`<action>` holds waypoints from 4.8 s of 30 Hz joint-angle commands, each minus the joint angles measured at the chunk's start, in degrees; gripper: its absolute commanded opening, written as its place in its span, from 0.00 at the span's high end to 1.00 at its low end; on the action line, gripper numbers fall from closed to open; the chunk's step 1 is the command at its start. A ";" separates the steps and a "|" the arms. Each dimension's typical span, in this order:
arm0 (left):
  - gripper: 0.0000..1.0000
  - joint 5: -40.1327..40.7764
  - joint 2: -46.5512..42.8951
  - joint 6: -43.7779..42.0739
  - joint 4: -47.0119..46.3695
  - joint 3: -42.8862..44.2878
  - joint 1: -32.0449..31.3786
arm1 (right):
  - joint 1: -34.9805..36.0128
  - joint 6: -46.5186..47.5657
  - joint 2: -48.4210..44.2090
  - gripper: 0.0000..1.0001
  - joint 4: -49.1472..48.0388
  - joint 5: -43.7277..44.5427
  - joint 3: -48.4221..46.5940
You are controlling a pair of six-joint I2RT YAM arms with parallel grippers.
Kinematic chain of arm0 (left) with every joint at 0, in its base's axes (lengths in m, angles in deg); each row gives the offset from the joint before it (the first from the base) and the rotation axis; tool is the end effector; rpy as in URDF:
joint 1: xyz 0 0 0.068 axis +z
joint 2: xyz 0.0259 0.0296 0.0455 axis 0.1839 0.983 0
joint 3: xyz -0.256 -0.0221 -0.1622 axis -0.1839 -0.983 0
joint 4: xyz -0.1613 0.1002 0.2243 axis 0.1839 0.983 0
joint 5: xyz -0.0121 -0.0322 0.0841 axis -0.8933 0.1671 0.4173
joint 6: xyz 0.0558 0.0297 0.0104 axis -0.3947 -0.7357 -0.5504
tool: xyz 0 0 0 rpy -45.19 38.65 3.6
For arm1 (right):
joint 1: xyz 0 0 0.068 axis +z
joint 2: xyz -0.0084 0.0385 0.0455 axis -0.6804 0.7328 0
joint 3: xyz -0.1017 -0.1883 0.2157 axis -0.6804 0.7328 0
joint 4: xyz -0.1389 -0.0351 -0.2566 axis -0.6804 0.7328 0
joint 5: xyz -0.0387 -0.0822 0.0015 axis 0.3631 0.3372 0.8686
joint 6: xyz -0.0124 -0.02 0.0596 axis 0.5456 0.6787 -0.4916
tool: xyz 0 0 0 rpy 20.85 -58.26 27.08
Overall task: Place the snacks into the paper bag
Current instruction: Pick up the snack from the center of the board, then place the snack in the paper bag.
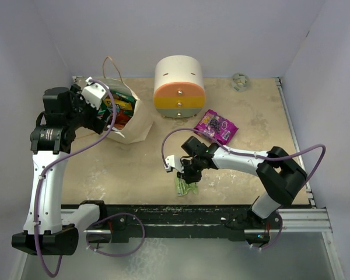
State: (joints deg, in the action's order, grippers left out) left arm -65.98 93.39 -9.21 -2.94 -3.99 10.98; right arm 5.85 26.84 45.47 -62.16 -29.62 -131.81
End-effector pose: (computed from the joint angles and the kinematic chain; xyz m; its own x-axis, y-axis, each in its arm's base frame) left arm 0.2248 -0.0099 0.4575 -0.3409 0.4494 -0.8257 0.3974 0.8649 0.3066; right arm 0.2083 0.2661 0.1624 -0.0031 -0.8104 -0.5859 -1.0000 0.0070 -0.0045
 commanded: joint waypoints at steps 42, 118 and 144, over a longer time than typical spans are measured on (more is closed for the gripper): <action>0.11 -32.61 11.45 26.55 -8.46 14.01 -11.44 | -9.16 -4.80 -9.72 1.00 5.63 8.15 -47.84; 1.00 -12.42 0.99 -14.54 9.53 19.44 -2.13 | -29.47 -2.25 -31.46 0.22 5.50 -8.79 -9.11; 1.00 6.75 12.71 -54.66 -2.43 7.93 -2.14 | -40.52 -4.48 -38.50 0.20 2.80 -9.67 1.59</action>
State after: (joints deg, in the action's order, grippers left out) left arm -57.56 105.02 -59.02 -0.01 4.30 8.66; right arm -34.10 23.12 8.16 -57.87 -38.47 -130.56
